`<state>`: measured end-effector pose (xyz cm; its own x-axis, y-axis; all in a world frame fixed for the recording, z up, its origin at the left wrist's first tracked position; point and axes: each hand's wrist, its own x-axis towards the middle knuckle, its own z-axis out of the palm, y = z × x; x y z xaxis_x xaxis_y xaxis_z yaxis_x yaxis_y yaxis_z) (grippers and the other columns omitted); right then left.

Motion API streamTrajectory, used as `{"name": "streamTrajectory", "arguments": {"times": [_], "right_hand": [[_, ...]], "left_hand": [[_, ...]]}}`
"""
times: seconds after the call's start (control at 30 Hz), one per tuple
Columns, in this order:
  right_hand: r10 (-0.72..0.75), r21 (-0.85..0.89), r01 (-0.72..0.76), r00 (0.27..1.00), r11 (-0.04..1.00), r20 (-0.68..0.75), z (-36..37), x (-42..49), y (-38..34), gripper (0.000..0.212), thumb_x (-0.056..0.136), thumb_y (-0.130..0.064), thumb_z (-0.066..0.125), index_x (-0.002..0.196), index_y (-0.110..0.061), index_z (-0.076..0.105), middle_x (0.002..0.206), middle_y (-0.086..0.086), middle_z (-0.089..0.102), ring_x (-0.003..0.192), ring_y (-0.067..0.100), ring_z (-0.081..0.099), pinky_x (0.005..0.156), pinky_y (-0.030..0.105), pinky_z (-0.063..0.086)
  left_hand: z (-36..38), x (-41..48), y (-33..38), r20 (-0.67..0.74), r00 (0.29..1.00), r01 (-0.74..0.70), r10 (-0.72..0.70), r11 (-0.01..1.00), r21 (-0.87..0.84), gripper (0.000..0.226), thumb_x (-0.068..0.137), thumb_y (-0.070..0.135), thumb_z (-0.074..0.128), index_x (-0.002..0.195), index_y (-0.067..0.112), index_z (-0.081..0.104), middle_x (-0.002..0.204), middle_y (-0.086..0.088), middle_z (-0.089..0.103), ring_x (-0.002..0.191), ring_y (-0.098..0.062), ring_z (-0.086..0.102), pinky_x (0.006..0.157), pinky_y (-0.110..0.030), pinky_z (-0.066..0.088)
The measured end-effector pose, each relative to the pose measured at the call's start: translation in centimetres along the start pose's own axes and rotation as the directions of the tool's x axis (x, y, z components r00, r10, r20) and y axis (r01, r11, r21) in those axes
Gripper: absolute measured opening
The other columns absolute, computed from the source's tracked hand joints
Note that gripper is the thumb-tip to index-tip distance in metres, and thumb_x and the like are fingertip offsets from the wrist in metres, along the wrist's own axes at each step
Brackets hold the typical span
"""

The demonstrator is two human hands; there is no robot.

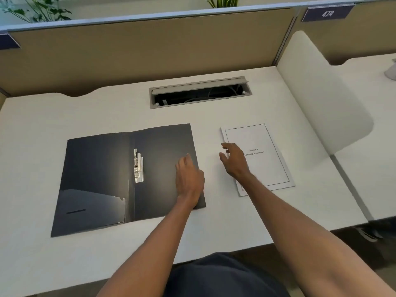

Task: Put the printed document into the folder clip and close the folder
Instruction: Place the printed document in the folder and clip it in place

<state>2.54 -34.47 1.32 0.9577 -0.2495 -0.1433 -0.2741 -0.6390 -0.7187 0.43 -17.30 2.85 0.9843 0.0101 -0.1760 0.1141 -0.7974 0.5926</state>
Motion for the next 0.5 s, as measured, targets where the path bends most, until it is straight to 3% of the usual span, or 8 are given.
{"name": "streamTrajectory", "arguments": {"times": [0.13, 0.27, 0.5], "right_hand": [[0.029, -0.148, -0.039, 0.997, 0.988, -0.073, -4.4, 0.5, 4.2, 0.042, 0.099, -0.023, 0.057, 0.140, -0.012, 0.054, 0.141, 0.007, 0.055, 0.130, 0.026, 0.050, 0.106, 0.043, 0.045], [0.072, -0.326, -0.122, 0.984, 0.938, -0.161, -8.3, 1.0, 8.2, 0.046, 0.097, -0.030, 0.059, 0.138, -0.010, 0.054, 0.141, 0.011, 0.053, 0.130, 0.030, 0.048, 0.104, 0.041, 0.043], [0.261, -0.424, -0.309, 0.951, 0.852, -0.168, -11.7, 0.8, 12.7, 0.055, 0.095, -0.042, 0.059, 0.132, -0.002, 0.050, 0.134, 0.017, 0.050, 0.126, 0.034, 0.046, 0.099, 0.043, 0.045]], "left_hand": [[3.6, -0.2, 3.8, 0.097, 0.994, 0.046, -0.043, 0.998, -0.032, 0.041, 0.097, 0.022, 0.056, 0.133, 0.004, 0.052, 0.138, -0.012, 0.049, 0.132, -0.028, 0.043, 0.097, -0.039, 0.049], [6.9, 0.2, 6.7, 0.217, 0.969, 0.129, -0.122, 0.991, -0.022, 0.023, 0.095, 0.023, 0.053, 0.109, 0.004, 0.055, 0.130, -0.014, 0.048, 0.115, -0.027, 0.047, 0.075, -0.036, 0.042], [10.4, 0.1, 9.6, 0.223, 0.953, 0.231, -0.204, 0.968, -0.103, 0.020, 0.094, 0.021, 0.054, 0.105, 0.005, 0.051, 0.134, -0.013, 0.041, 0.128, -0.031, 0.043, 0.086, -0.038, 0.045]]}}
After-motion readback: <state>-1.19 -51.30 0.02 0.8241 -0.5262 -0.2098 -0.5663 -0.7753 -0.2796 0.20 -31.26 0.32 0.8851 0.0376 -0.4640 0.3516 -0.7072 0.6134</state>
